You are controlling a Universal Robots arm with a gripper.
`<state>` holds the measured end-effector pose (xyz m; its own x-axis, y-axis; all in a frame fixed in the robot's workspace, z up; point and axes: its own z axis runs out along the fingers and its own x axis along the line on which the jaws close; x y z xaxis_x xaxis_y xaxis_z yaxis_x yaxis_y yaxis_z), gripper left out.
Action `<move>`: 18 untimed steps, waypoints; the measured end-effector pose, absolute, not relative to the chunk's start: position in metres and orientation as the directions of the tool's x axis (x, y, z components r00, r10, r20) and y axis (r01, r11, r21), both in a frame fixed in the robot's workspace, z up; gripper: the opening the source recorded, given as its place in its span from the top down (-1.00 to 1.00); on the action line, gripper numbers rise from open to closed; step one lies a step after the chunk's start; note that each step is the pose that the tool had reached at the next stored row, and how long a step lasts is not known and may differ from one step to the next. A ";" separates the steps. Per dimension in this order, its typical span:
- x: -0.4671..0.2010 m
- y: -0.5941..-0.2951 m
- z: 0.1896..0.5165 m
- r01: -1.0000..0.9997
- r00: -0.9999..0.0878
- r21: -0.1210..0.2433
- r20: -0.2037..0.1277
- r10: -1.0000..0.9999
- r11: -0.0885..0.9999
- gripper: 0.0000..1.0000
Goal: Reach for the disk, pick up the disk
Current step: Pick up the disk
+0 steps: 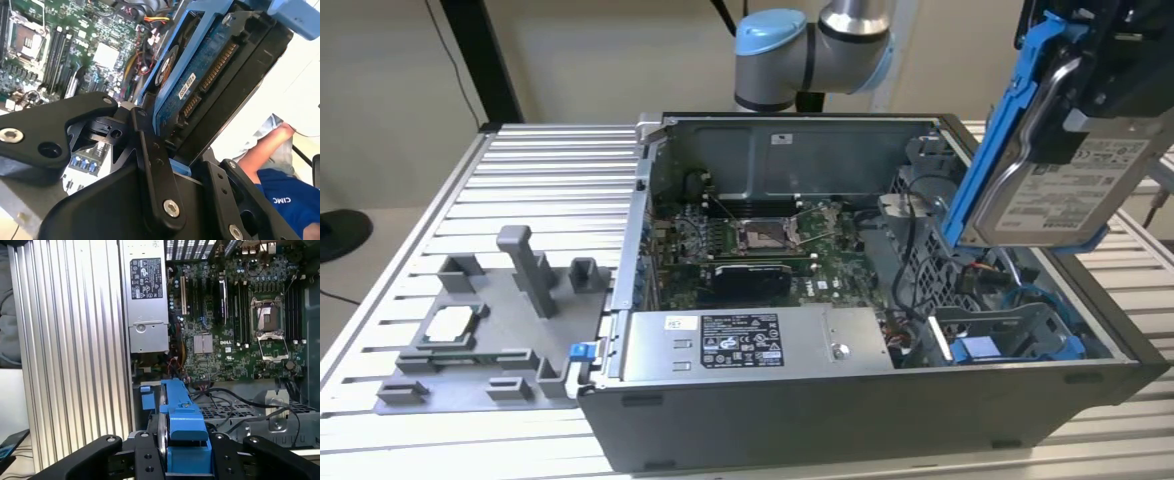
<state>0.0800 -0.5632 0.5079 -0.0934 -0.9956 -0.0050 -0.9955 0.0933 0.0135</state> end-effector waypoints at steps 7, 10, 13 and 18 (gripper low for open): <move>0.080 -0.571 0.507 -0.996 -0.093 0.014 -0.005 -0.996 0.093 1.00; 0.080 -0.571 0.507 -0.996 -0.093 0.014 -0.005 -0.996 0.093 1.00; 0.080 -0.571 0.507 -0.996 -0.093 0.014 -0.005 -0.996 0.093 1.00; 0.080 -0.573 0.507 -0.996 -0.093 0.014 -0.005 -0.996 0.093 1.00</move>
<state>0.0801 -0.5726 0.5071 -0.0933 -0.9956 -0.0050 -0.9956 0.0932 0.0135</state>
